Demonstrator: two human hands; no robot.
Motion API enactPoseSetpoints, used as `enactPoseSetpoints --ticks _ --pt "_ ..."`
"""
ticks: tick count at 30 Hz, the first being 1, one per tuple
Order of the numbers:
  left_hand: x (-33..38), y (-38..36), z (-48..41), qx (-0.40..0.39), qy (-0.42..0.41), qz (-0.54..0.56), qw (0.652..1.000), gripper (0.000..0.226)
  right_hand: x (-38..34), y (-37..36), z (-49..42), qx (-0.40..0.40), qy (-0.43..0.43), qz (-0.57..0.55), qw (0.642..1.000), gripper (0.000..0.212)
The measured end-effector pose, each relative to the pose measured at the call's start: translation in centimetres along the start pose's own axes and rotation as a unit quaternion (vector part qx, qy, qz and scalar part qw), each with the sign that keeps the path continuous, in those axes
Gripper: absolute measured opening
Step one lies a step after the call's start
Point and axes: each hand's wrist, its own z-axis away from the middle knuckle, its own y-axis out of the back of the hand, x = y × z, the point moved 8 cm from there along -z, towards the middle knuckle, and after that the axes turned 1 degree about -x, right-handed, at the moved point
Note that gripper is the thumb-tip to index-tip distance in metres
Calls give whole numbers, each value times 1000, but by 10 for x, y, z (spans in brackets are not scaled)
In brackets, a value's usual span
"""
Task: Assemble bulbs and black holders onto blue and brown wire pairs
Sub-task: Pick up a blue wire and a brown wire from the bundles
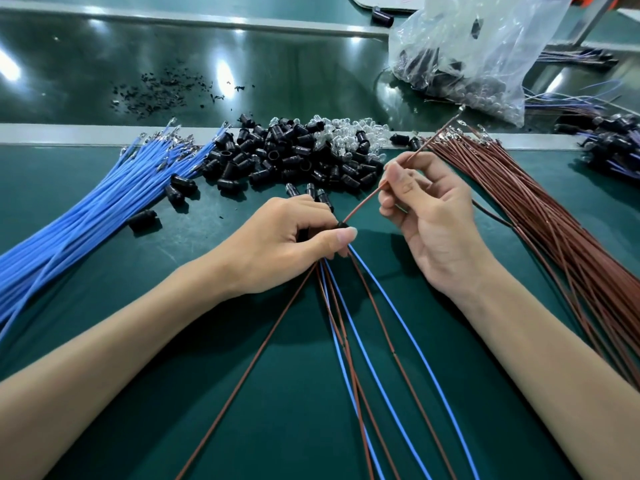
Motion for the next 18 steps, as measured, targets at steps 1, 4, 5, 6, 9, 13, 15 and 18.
enactPoseSetpoints --ticks 1,4,5,6,9,13,15,18 --pt "0 0 0 1 3 1 1000 33 1 -3 1 -19 3 21 1000 4" --pt "1 1 0 6 1 1 1000 34 0 -15 5 -75 13 71 995 6" --pt "1 1 0 7 -1 -2 1000 35 1 -18 6 -92 16 90 992 8" --pt "1 1 0 9 -1 -4 1000 37 1 -22 8 -108 14 106 988 8" --pt "0 1 0 9 1 -2 1000 39 3 -23 7 -113 -11 82 990 5" --pt "1 0 0 5 5 7 1000 39 0 -4 2 -17 -28 -2 999 13" --pt "0 0 0 6 5 1 1000 40 0 -4 2 -18 -25 36 999 12" --pt "0 1 -1 11 1 -9 1000 42 3 -13 4 -64 -13 134 989 10"
